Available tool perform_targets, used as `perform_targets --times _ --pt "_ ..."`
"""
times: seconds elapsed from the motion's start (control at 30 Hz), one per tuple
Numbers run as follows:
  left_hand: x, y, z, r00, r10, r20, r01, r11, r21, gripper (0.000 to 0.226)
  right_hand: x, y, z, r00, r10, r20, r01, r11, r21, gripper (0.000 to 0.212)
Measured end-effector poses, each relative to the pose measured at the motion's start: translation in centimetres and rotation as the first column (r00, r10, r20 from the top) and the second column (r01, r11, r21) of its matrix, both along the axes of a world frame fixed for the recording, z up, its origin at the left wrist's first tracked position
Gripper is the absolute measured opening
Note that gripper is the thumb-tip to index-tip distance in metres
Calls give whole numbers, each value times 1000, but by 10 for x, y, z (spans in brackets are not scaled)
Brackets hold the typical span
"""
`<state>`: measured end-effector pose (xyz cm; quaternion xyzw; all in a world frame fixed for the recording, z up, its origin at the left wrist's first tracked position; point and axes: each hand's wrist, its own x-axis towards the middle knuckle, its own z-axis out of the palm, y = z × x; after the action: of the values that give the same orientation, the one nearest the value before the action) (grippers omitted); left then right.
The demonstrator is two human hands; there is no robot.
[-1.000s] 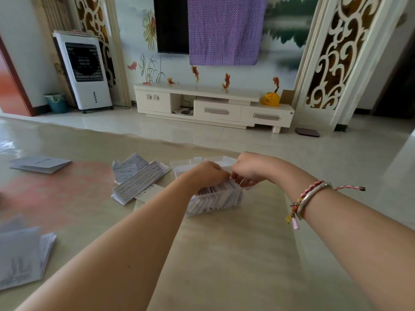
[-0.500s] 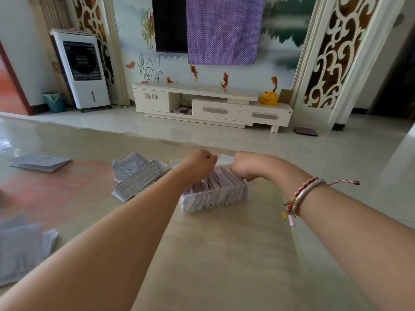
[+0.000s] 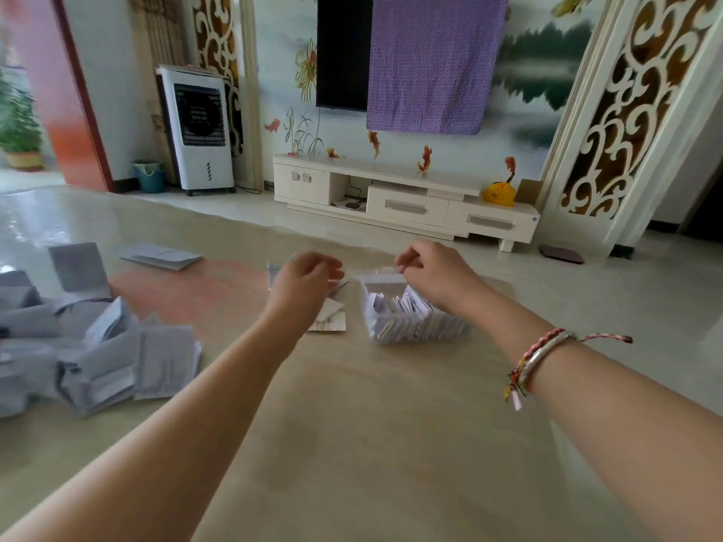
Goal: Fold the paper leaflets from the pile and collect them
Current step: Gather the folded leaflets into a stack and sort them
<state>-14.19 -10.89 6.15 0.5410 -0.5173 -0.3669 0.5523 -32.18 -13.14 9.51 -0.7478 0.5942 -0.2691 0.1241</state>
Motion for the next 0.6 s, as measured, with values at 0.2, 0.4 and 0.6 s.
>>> perform_targets --times 0.2,0.4,0.6 --pt "74 47 -46 985 170 -33 -169 985 32 29 94 -6 -42 944 227 -240 -247 968 -54 48" --pt "88 55 -57 990 67 -126 -59 996 65 31 147 -52 -59 822 152 -550 -198 980 -26 51" --pt "77 57 -57 980 -7 -201 41 985 165 23 138 -48 -61 802 85 -591 -219 963 -159 13"
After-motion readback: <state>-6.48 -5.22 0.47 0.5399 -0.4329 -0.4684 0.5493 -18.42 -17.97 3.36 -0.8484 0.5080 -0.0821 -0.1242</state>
